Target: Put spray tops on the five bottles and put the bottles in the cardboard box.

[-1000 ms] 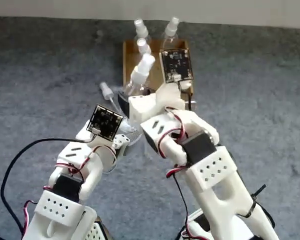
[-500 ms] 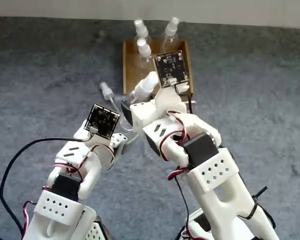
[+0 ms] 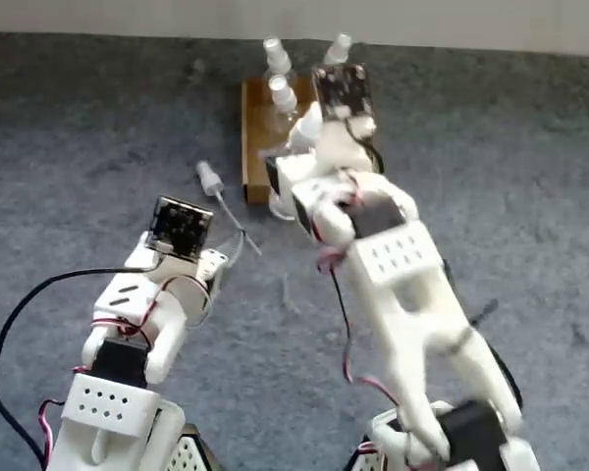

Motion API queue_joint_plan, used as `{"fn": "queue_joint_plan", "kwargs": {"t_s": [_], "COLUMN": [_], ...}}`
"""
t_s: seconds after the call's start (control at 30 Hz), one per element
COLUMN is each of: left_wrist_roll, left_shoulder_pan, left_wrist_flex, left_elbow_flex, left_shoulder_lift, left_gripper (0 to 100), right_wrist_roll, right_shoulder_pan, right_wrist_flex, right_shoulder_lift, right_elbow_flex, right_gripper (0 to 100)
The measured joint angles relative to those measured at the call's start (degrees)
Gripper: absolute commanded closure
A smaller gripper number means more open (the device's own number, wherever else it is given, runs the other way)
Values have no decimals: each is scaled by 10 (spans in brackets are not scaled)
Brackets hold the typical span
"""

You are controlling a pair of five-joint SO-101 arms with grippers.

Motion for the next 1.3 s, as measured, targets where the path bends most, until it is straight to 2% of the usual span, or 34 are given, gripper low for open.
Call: {"fn": "queue_joint_plan", "kwargs": {"t_s": [0.2, 0.4, 1.3], "left_wrist_roll": [18, 21, 21], "left_shoulder_pan": [-25, -33, -32], "left_wrist_flex": [-48, -55, -55], "left_elbow_flex": [21, 21, 21], "left_shoulder_lift": [1, 1, 1], "left_gripper": [829, 829, 829], "right_wrist_roll": [1, 1, 1], "right_shoulder_pan": [1, 1, 37], "right_wrist_flex": [-1, -2, -3], "right_shoulder_lift": [149, 239, 348], "right_elbow_flex": [-156, -258, -276], "right_gripper": [995, 995, 995]}}
